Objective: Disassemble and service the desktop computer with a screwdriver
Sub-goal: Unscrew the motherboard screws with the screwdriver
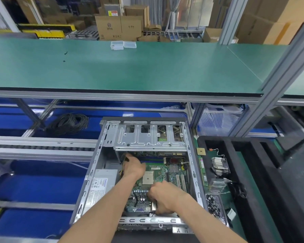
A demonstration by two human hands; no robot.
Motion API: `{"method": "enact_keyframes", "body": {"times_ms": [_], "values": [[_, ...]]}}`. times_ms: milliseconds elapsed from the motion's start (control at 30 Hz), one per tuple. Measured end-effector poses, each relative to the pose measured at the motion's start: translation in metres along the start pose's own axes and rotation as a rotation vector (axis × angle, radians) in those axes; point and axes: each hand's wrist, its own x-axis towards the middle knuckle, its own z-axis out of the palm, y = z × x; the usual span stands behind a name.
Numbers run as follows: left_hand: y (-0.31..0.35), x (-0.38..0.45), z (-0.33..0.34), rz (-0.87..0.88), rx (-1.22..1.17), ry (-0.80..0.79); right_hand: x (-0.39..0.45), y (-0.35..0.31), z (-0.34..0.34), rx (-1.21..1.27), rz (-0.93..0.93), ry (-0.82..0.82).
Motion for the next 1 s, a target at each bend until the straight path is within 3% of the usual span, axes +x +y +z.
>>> {"method": "enact_keyframes", "body": {"times_ms": [133, 267, 367, 433, 567, 1000], "values": [[-0.005, -0.012, -0.005, 0.089, 0.193, -0.003, 0.0, -0.001, -0.001, 0.005, 0.003, 0.009], [-0.009, -0.026, -0.014, 0.45, 0.771, 0.121, -0.002, -0.002, -0.002, 0.053, 0.016, 0.013], [-0.014, -0.041, -0.024, 0.68, 0.717, -0.162, -0.003, -0.001, -0.002, 0.072, 0.016, 0.011], [-0.017, -0.051, -0.027, 0.713, 0.796, -0.319, -0.003, -0.002, -0.002, 0.066, 0.01, 0.012], [-0.024, -0.063, -0.031, 0.768, 1.03, -0.347, -0.001, -0.003, -0.003, 0.059, 0.011, 0.004], [-0.032, -0.068, -0.023, 0.827, 1.187, -0.181, 0.007, -0.001, 0.002, 0.082, 0.045, -0.005]]}}
